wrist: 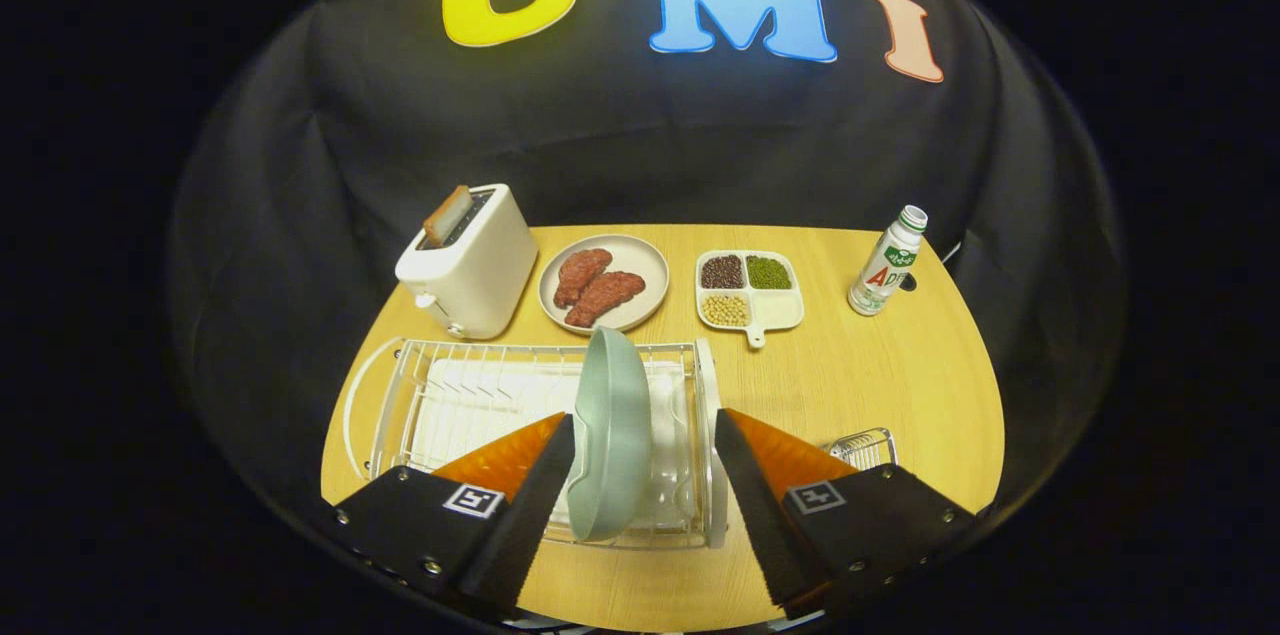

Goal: Take the plate from the dish rack, then take the spoon from the basket and place it into the plate.

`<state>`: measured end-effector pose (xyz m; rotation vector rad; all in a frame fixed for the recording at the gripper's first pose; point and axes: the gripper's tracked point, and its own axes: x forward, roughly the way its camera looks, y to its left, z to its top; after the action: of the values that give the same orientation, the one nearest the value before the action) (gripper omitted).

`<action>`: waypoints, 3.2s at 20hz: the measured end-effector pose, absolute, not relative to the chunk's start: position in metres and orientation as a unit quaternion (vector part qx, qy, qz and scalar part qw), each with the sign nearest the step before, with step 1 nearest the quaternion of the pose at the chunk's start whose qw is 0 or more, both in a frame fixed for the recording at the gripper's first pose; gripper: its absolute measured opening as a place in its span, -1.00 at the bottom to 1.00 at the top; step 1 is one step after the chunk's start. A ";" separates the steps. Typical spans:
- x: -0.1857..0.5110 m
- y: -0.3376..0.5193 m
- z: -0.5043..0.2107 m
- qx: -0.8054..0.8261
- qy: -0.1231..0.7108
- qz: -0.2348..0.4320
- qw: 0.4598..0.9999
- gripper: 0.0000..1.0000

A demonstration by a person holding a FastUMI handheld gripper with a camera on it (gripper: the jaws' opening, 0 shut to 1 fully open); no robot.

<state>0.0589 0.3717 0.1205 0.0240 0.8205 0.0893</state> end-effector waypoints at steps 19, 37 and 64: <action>0.072 0.365 0.118 -0.175 0.417 -0.145 0.880 -0.90; 0.033 0.313 0.195 -0.104 0.366 -0.099 0.920 -0.91; -0.143 0.206 0.024 0.225 0.466 0.116 0.848 -0.89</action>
<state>-0.1431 0.2059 0.0239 0.4742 0.9826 0.2443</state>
